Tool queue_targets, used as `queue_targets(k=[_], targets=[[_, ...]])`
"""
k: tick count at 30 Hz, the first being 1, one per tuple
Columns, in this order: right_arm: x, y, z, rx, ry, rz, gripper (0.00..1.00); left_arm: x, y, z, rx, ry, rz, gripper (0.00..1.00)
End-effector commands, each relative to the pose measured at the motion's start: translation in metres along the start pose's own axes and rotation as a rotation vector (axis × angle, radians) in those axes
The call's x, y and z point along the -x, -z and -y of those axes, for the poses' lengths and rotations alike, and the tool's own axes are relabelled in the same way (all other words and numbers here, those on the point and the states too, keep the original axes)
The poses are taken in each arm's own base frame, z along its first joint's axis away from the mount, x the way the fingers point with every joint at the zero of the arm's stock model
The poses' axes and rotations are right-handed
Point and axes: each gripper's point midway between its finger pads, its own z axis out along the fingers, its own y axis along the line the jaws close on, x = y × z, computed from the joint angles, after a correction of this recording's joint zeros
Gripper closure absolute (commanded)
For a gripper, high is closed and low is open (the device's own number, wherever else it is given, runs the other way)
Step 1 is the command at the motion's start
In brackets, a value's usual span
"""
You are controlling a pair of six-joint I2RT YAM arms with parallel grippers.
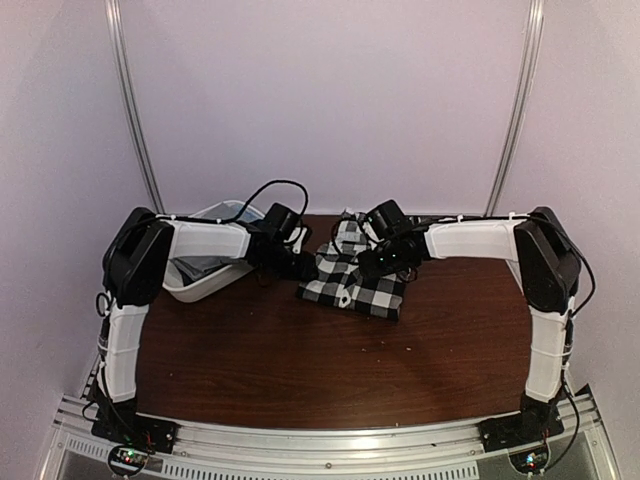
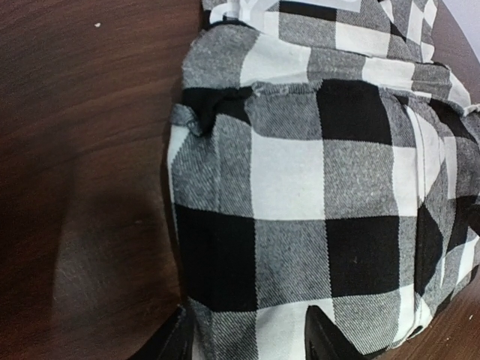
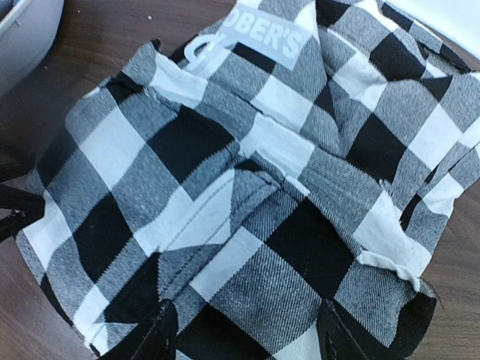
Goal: Fold and stack the long sleeve shirts
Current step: Flatten out the crumpled shirt at the center of the board.
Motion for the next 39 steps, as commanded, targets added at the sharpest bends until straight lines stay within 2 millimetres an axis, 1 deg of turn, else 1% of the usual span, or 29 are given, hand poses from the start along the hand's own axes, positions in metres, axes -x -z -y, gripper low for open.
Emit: queue_targets(k=[1,4,6,7,10,11,12,15,16,19,20,21,23,26,27,29,30,34,36,39], targets=[[-0.023,-0.002,0.011,-0.030,-0.007,-0.035,0.35,0.004,0.009,0.033,-0.061,-0.028,0.045,0.52],[-0.029,0.007,0.016,-0.032,-0.008,-0.031,0.35,-0.008,0.008,0.046,-0.074,-0.043,0.024,0.60],[-0.029,0.016,0.021,-0.038,-0.019,-0.018,0.35,-0.017,0.007,0.054,-0.083,-0.053,0.010,0.69],[-0.028,0.022,0.024,-0.040,-0.029,-0.007,0.35,-0.021,0.007,0.059,-0.089,-0.057,0.002,0.75],[-0.023,0.037,0.045,-0.049,-0.088,0.029,0.32,-0.036,0.011,0.075,-0.111,-0.076,-0.019,0.92],[-0.022,0.041,0.053,-0.051,-0.110,0.041,0.32,-0.039,0.013,0.081,-0.119,-0.081,-0.023,0.96],[-0.022,0.043,0.064,-0.060,-0.134,0.049,0.31,-0.043,0.016,0.086,-0.125,-0.088,-0.025,1.00],[-0.023,0.045,0.085,-0.047,-0.189,0.058,0.27,-0.051,0.026,0.096,-0.133,-0.100,-0.027,1.00],[-0.024,0.043,0.087,-0.024,-0.200,0.055,0.26,-0.052,0.030,0.096,-0.134,-0.095,-0.026,0.98],[-0.026,0.035,0.088,0.032,-0.220,0.042,0.25,-0.047,0.041,0.092,-0.106,-0.088,0.000,0.85],[-0.027,0.032,0.087,0.050,-0.227,0.040,0.25,-0.042,0.045,0.090,-0.092,-0.085,0.016,0.77],[-0.028,0.028,0.086,0.073,-0.234,0.036,0.25,-0.038,0.048,0.090,-0.083,-0.083,0.031,0.73],[-0.028,0.022,0.085,0.115,-0.252,0.035,0.25,-0.027,0.054,0.088,-0.074,-0.072,0.060,0.67],[-0.027,0.016,0.087,0.160,-0.279,0.042,0.25,-0.013,0.055,0.077,-0.064,-0.034,0.089,0.58],[-0.027,0.014,0.088,0.174,-0.286,0.045,0.25,-0.007,0.053,0.074,-0.062,-0.026,0.096,0.54],[-0.025,0.010,0.087,0.204,-0.300,0.052,0.26,0.003,0.044,0.063,-0.042,-0.008,0.106,0.51],[-0.025,0.007,0.088,0.215,-0.306,0.051,0.26,0.011,0.041,0.060,-0.048,0.000,0.115,0.50],[-0.024,-0.002,0.093,0.225,-0.324,0.053,0.28,0.031,0.021,0.045,-0.043,0.029,0.127,0.43],[-0.024,-0.004,0.094,0.226,-0.329,0.058,0.28,0.038,0.012,0.041,-0.044,0.034,0.124,0.42],[-0.026,-0.007,0.095,0.230,-0.331,0.053,0.30,0.040,-0.002,0.039,-0.050,0.039,0.099,0.42]])
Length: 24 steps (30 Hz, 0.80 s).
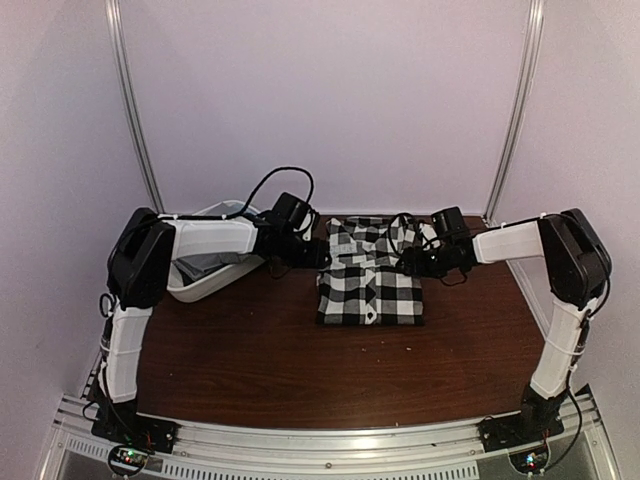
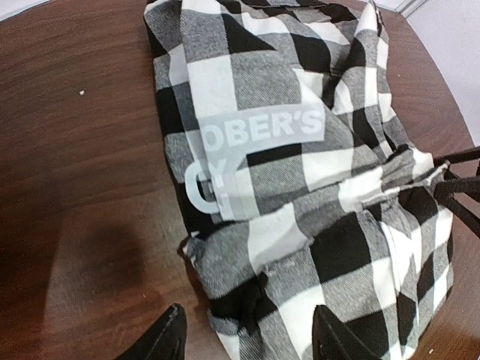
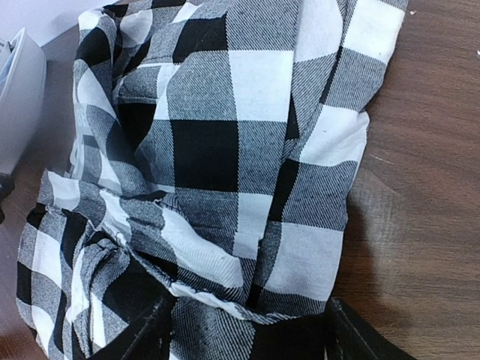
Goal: Fold and stack the long sleeve shirts
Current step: Flatten out the crumpled shirt at the center of the board.
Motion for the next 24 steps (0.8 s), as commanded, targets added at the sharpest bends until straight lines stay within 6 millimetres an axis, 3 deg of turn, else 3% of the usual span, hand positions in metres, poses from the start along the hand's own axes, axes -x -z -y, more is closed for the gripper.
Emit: queue_targets(k=[1,7,13,15,18,22,24], targets=[[0.003,-0.006,-0.002,0.034,-0.009,0.012,0.30,0.005,-0.020,0.003,-0.030,0.004,-0.010,0.42],[0.002,-0.004,-0.003,0.042,-0.013,0.017,0.40,0.001,-0.033,0.010,-0.087,0.017,-0.030,0.48],[0.002,0.001,-0.009,0.066,-0.009,0.017,0.64,0.003,-0.031,0.019,-0.130,0.014,-0.033,0.71],[0.001,0.004,-0.012,0.076,-0.008,0.018,0.75,0.005,-0.028,0.021,-0.136,0.009,-0.032,0.86],[0.001,0.011,-0.019,0.092,-0.002,0.020,0.87,0.011,-0.016,0.030,-0.161,-0.013,-0.019,0.99],[0.000,0.029,-0.030,0.113,0.010,0.031,0.94,0.021,0.010,0.048,-0.211,-0.072,0.009,1.00],[-0.004,0.040,-0.039,0.138,0.016,0.035,0.95,0.026,0.033,0.064,-0.271,-0.116,0.028,1.00]])
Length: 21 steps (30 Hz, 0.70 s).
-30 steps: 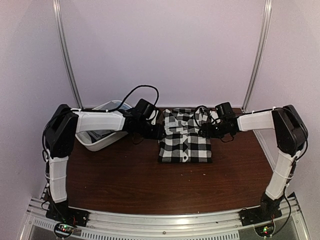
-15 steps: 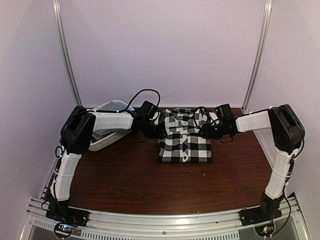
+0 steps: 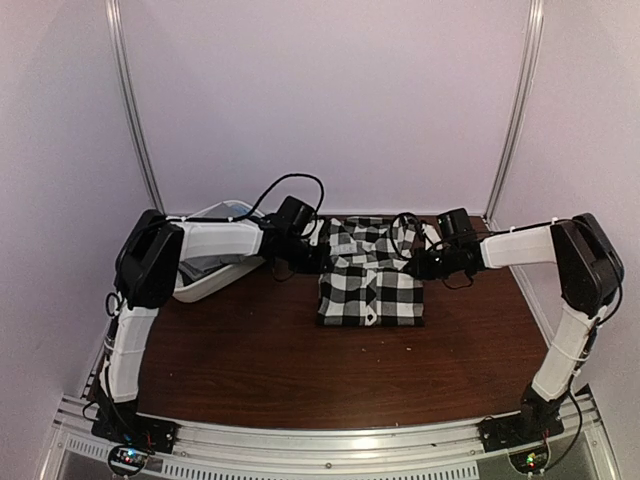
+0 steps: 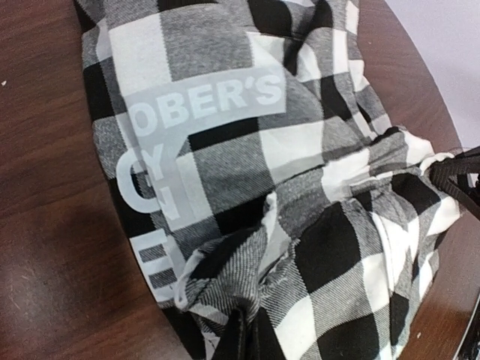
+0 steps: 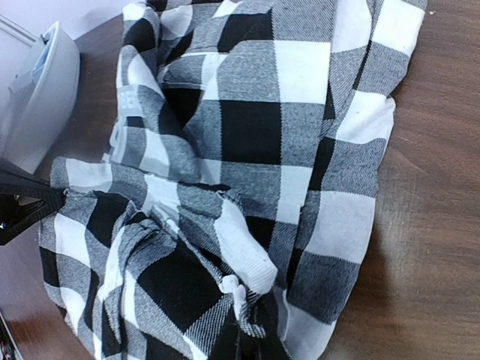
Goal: Fold and stack the long sleeve shirts
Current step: Flatten out the crumpled shirt at the center of the board.
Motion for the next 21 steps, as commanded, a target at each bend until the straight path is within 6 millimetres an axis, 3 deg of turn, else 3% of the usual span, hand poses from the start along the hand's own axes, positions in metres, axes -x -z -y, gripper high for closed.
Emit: queue_targets(k=[1,5,11,15,18,19,21], targets=[[0.004,0.032,-0.030,0.068,0.030,0.037,0.95,0.031,0.065,0.065,-0.172,-0.139,0.099,1.00],[-0.027,0.052,-0.055,0.121,0.051,0.001,0.95,0.004,0.093,0.093,-0.288,-0.200,0.051,1.00],[-0.115,0.079,-0.072,0.158,0.051,-0.112,0.93,-0.099,0.111,0.124,-0.458,-0.244,-0.152,1.00],[-0.166,0.099,-0.077,0.193,0.016,-0.159,0.83,-0.168,0.113,0.116,-0.484,-0.225,-0.292,1.00],[-0.188,0.108,-0.068,0.189,-0.020,-0.176,0.70,-0.193,0.115,0.104,-0.476,-0.195,-0.343,0.87],[-0.192,0.111,-0.065,0.177,-0.026,-0.180,0.64,-0.195,0.117,0.103,-0.474,-0.194,-0.342,0.76],[-0.187,0.118,-0.064,0.166,-0.024,-0.159,0.52,-0.191,0.123,0.106,-0.479,-0.204,-0.325,0.67]])
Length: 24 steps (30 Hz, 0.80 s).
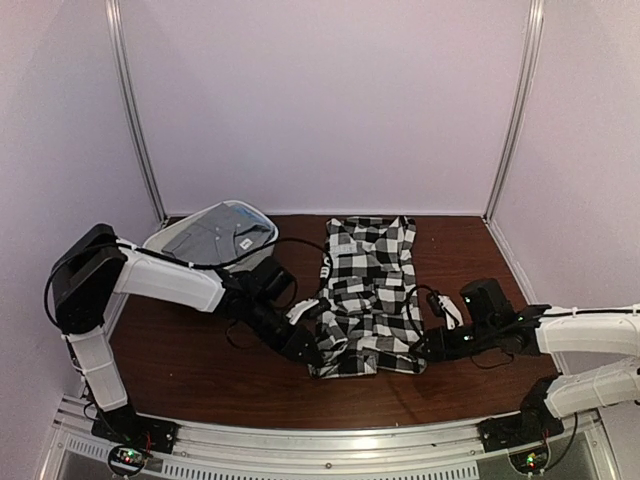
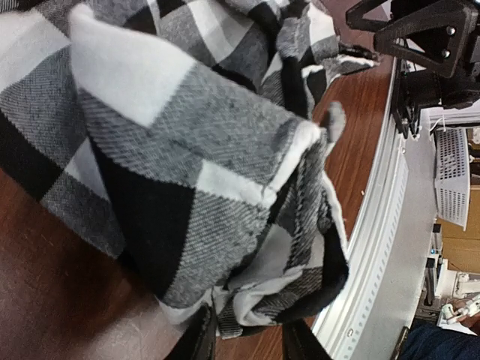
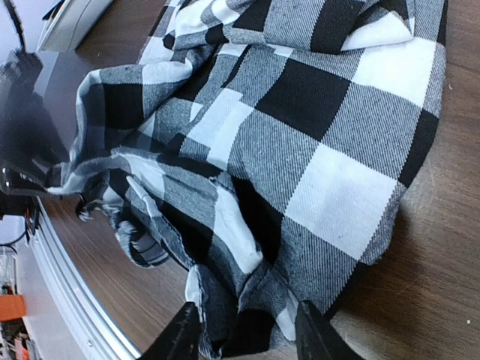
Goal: Fold and stack the long sleeve shirts
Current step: Flatten out the crumpled shirt at the center of the board.
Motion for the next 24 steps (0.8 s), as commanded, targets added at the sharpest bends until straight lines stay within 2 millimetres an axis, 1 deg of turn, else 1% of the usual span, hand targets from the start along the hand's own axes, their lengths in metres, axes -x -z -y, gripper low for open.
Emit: queue_targets(k=[1,3,4,5,6,8,10,13,15,18,21,22,24], targets=[[0.007,0.015,0.000,-0.030,-0.039,0.054,0.48,0.022,0.023,0.024,-0.055,-0.083,0.089,0.63],[0.018,0.021,-0.003,-0.055,-0.020,0.078,0.45,0.029,0.030,0.031,-0.055,-0.110,0.105,0.58],[0.024,0.023,-0.004,-0.067,-0.011,0.087,0.43,0.035,0.034,0.035,-0.054,-0.127,0.118,0.57],[0.032,0.025,-0.006,-0.078,-0.002,0.099,0.43,0.039,0.037,0.036,-0.042,-0.135,0.127,0.56],[0.036,0.025,-0.005,-0.095,0.005,0.100,0.42,0.043,0.040,0.037,-0.030,-0.144,0.137,0.56],[0.041,0.023,-0.004,-0.119,0.015,0.087,0.43,0.052,0.044,0.034,-0.002,-0.148,0.156,0.56],[0.041,0.017,-0.002,-0.138,0.018,0.071,0.44,0.061,0.049,0.032,0.017,-0.144,0.182,0.56],[0.038,0.006,-0.003,-0.151,0.025,0.041,0.50,0.072,0.051,0.035,0.018,-0.155,0.208,0.57],[0.034,-0.003,-0.007,-0.152,0.037,0.017,0.52,0.076,0.051,0.036,0.011,-0.161,0.208,0.57],[0.024,-0.017,-0.010,-0.170,0.060,-0.033,0.52,0.079,0.046,0.023,0.063,-0.134,0.206,0.56],[0.012,-0.027,-0.011,-0.189,0.082,-0.081,0.54,0.090,0.041,0.010,0.113,-0.112,0.212,0.54],[0.008,-0.029,-0.011,-0.192,0.086,-0.094,0.56,0.094,0.039,0.006,0.126,-0.107,0.215,0.53],[0.000,-0.029,-0.014,-0.191,0.097,-0.115,0.65,0.100,0.034,0.001,0.136,-0.102,0.215,0.51]])
